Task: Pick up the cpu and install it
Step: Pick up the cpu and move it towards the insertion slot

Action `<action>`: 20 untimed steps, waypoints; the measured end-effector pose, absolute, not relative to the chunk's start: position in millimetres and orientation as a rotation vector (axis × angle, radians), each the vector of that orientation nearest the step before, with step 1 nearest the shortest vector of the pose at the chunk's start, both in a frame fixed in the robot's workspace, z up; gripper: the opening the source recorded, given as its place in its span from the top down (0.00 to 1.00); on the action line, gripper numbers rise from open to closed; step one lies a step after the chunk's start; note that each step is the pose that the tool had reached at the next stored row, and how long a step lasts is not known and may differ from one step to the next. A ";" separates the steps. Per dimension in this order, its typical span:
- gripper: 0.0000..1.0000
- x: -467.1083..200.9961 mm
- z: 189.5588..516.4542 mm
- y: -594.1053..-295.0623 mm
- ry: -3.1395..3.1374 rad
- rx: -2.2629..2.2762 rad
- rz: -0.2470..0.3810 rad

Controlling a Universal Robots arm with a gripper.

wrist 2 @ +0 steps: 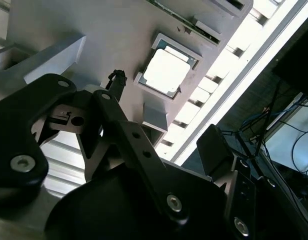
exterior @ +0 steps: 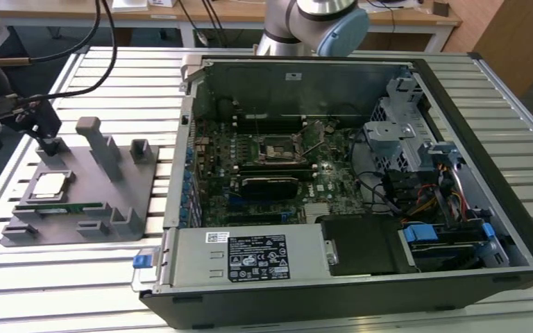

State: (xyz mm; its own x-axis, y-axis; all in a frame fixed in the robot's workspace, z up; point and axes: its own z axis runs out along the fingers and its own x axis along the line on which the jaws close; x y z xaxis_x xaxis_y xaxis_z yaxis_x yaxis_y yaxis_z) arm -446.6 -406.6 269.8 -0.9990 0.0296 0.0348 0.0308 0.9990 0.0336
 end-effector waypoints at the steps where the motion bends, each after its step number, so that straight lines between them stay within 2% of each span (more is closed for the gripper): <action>1: 0.16 -446.6 268.0 -406.6 -3.107 -0.047 -0.053; 20: 0.16 -451.2 236.6 -407.3 -3.108 -0.046 -0.053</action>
State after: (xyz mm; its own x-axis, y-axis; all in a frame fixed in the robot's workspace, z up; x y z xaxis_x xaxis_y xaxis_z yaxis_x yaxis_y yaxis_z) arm -451.2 -407.3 236.6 -0.9990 0.0292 0.0335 0.0303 0.9990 0.0335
